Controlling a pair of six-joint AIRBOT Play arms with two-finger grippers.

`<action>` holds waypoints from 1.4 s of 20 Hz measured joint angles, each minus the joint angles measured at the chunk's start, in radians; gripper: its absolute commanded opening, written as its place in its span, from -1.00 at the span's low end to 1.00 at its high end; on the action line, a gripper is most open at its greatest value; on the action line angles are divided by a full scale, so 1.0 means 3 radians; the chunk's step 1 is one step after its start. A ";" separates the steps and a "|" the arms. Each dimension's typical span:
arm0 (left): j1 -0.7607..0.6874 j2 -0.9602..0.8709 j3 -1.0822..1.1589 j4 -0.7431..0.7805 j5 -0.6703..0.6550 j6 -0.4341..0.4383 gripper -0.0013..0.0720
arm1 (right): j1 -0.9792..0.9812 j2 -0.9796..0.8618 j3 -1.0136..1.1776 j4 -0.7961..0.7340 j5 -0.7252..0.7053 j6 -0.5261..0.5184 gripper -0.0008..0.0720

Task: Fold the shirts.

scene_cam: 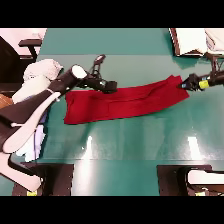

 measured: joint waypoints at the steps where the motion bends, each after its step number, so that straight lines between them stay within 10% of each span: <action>1: -0.0055 -0.0102 0.0092 -0.0001 -0.0032 -0.0025 -0.89 | 0.0086 0.0098 0.0107 0.0003 0.0020 0.0055 -0.93; 16: -0.0206 -0.0624 0.0519 0.0121 -0.0320 -0.0273 -0.89 | 0.1506 0.0459 0.1036 0.0017 -0.0209 0.0477 -0.93; 25: 0.0815 0.0352 0.1130 0.0801 -0.1052 -0.0277 -0.89 | 0.2593 0.0065 0.1118 0.0182 -0.0933 0.0403 -0.91; 28: 0.1228 0.0855 0.1193 0.1031 -0.1156 -0.0276 -0.89 | 0.3034 -0.0448 0.1409 0.0326 -0.1188 0.0292 0.61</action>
